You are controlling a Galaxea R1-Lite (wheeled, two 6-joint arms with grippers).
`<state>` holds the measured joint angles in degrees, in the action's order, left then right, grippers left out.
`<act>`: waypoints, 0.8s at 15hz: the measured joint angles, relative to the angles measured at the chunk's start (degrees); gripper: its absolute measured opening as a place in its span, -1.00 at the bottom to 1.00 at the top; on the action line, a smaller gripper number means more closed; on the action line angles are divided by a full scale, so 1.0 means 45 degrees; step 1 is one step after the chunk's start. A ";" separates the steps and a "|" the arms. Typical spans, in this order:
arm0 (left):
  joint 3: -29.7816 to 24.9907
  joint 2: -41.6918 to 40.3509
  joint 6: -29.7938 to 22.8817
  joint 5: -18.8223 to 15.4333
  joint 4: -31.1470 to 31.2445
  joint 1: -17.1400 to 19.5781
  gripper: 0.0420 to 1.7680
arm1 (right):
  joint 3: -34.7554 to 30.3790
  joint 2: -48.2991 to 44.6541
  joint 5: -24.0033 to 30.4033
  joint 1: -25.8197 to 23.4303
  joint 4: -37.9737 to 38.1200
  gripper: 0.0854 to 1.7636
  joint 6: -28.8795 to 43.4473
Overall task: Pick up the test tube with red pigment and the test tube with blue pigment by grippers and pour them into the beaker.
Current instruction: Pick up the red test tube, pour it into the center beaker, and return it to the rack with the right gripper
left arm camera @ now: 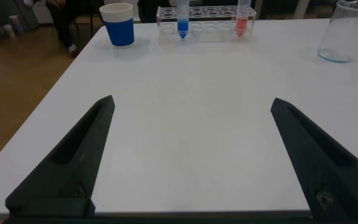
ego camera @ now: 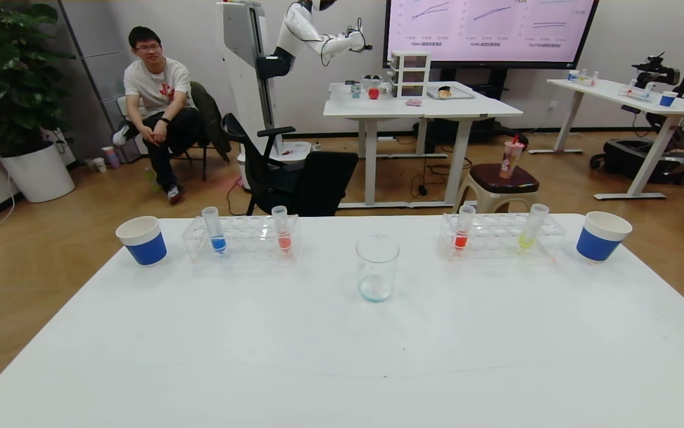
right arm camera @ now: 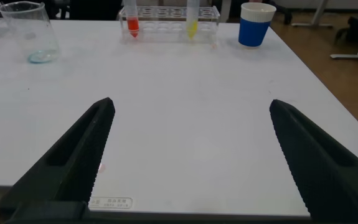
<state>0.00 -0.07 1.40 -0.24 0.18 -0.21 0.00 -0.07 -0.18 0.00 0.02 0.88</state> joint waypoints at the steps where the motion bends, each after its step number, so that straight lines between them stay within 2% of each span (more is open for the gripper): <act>1: 0.0000 0.0000 -0.0005 0.0000 0.0000 0.0005 0.98 | 0.0000 0.0005 0.0005 0.0000 0.0000 0.97 -0.0005; 12: 0.0000 0.0000 0.0000 0.0000 -0.0005 0.0000 0.98 | 0.0000 0.0000 -0.0005 0.0000 -0.0005 0.97 -0.0008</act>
<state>0.00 -0.07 1.40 -0.24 0.16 -0.21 0.00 -0.07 -0.21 0.00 0.00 0.84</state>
